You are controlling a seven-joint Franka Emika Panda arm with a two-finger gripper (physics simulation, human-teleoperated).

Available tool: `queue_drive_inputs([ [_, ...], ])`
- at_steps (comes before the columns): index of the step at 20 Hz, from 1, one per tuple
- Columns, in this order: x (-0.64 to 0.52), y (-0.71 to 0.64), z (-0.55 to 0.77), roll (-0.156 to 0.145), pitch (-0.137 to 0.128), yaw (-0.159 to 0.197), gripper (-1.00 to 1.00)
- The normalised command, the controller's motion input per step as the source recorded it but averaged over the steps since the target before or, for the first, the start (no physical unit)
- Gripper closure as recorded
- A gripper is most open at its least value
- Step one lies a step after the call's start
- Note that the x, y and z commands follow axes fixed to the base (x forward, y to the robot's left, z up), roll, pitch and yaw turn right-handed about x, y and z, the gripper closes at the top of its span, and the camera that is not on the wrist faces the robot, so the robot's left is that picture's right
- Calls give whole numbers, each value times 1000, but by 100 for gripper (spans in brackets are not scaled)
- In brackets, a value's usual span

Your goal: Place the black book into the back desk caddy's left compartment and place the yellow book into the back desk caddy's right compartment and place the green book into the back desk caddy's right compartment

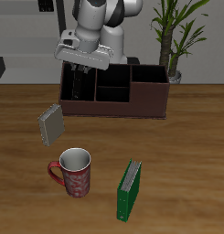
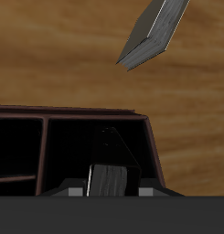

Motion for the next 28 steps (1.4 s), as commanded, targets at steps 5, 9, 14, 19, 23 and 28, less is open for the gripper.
queue_drive_inputs([
  [5, 58, -16, -192, 8, 61, -24, 100],
  [9, 33, -26, -74, -13, 47, -32, -100],
  [14, 72, -12, -22, -15, 15, 4, -100],
  [19, 116, -51, 17, -23, -7, 13, -100],
  [23, 131, -106, 124, -40, -43, 33, -100],
  [28, 182, -173, 232, -20, -69, 35, -100],
])
